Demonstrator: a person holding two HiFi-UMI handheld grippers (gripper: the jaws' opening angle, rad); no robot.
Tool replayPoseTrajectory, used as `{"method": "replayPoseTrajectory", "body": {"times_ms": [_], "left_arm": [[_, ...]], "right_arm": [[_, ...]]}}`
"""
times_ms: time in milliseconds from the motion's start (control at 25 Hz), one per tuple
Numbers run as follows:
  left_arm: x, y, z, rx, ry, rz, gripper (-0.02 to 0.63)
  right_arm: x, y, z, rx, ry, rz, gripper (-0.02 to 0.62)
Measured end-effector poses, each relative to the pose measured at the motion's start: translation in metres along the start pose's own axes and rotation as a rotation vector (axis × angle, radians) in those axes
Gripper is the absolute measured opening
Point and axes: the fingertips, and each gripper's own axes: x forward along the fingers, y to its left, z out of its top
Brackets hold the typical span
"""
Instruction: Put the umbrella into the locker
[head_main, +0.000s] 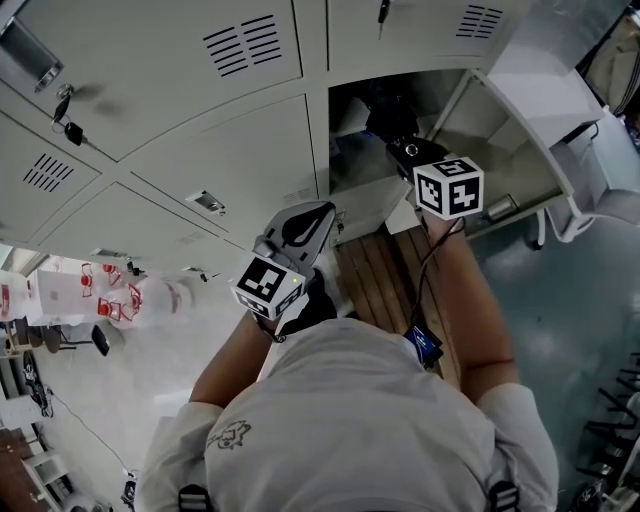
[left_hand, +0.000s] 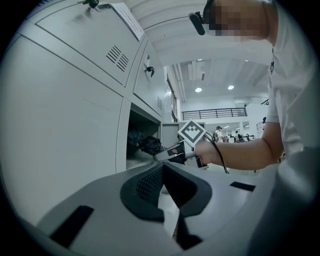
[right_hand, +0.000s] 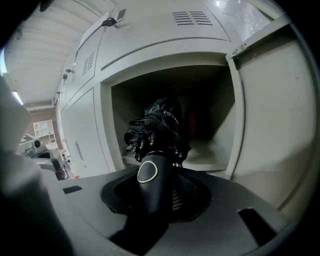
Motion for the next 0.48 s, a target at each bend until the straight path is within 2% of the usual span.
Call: {"method": "replayPoseTrajectory", "body": {"times_ms": [480], "left_arm": [[0.028,0.013,0.004,0.015,0.017,-0.034,0.011]], "right_arm": [[0.064,-0.018,0.046,-0.071,-0.004,0.005,0.156]]}}
